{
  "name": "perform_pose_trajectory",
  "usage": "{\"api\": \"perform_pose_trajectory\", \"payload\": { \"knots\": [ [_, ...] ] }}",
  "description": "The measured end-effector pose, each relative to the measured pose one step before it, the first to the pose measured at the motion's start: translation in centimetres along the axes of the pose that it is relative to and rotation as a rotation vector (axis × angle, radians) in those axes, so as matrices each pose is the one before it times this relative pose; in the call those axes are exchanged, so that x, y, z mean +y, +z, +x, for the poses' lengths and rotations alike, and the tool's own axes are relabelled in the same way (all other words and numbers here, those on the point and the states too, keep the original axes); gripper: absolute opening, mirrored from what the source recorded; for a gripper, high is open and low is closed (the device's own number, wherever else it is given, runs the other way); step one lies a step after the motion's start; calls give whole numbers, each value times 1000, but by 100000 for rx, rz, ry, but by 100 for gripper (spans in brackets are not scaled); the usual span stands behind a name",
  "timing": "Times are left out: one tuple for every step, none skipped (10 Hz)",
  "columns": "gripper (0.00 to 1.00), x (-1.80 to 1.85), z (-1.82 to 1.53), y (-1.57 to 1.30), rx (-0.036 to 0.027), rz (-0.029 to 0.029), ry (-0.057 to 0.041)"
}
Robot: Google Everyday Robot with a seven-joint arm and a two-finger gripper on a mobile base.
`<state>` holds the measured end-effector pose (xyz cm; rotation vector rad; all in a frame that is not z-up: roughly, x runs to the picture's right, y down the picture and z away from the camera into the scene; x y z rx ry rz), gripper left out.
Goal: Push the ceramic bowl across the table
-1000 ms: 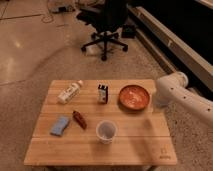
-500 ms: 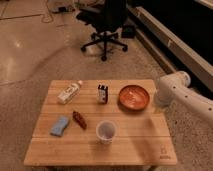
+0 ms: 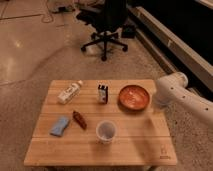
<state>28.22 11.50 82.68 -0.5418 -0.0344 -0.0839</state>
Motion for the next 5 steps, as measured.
{"api": "perform_pose_trajectory", "payload": {
  "knots": [
    [41, -192, -277, -567, 87, 429, -91],
    [41, -61, 8, -282, -674, -319, -352],
    [42, 79, 651, 248, -1586, -294, -2033],
    [49, 59, 552, 136, -920, 69, -1109],
    [58, -110, -92, -71, 269, -264, 526]
  ]
}}
